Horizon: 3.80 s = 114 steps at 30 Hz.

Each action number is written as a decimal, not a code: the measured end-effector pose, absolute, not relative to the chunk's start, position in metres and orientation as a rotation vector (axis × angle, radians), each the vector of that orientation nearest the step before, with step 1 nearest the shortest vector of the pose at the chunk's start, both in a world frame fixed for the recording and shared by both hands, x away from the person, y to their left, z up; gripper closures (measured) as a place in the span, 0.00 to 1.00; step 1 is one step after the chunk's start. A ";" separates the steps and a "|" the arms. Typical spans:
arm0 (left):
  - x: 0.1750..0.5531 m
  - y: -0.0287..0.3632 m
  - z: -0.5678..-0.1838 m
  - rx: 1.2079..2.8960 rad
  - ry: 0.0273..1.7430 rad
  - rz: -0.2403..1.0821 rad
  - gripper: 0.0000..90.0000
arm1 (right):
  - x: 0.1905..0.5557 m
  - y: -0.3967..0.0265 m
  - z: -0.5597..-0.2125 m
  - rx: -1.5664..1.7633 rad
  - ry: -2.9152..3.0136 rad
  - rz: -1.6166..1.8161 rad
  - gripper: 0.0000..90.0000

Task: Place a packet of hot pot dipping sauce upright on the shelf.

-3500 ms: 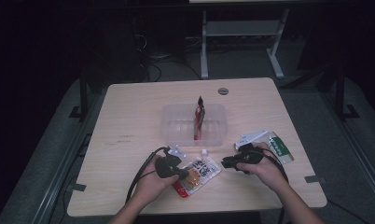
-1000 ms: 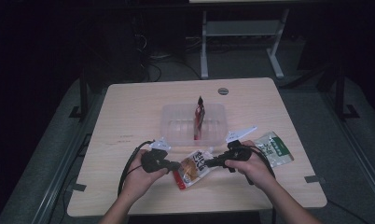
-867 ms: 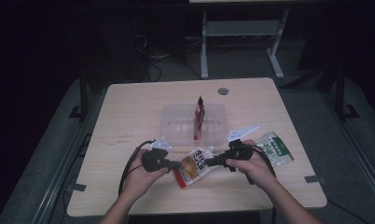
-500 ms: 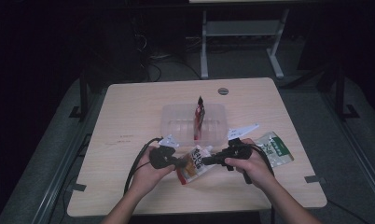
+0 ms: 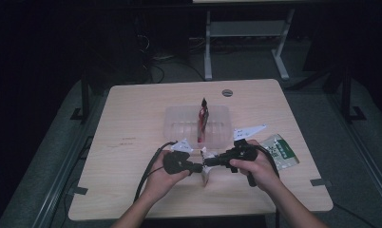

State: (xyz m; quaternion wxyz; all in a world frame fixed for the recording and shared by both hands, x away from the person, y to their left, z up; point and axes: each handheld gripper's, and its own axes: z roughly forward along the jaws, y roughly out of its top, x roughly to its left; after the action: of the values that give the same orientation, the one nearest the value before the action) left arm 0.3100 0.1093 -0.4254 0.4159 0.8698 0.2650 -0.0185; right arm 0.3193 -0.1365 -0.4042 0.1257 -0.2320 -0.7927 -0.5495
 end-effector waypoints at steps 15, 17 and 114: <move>0.304 0.140 -0.417 2.192 0.687 -0.003 0.76 | 0.319 -0.149 -0.395 -0.704 -2.339 -1.638 1.00; 0.303 0.145 -0.418 2.205 0.697 0.004 0.67 | 0.319 -0.151 -0.393 -0.703 -2.346 -1.647 1.00; 0.301 0.208 -0.430 2.240 0.824 0.042 0.35 | 0.430 -0.168 -0.382 -1.013 -2.455 -1.648 0.99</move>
State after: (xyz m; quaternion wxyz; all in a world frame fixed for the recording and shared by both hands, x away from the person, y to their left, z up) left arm 0.3011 0.2078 -0.4304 0.3683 0.8723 0.3211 0.0162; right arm 0.4295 -0.1675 -0.3817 0.0081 -0.3242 -0.7853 -0.5274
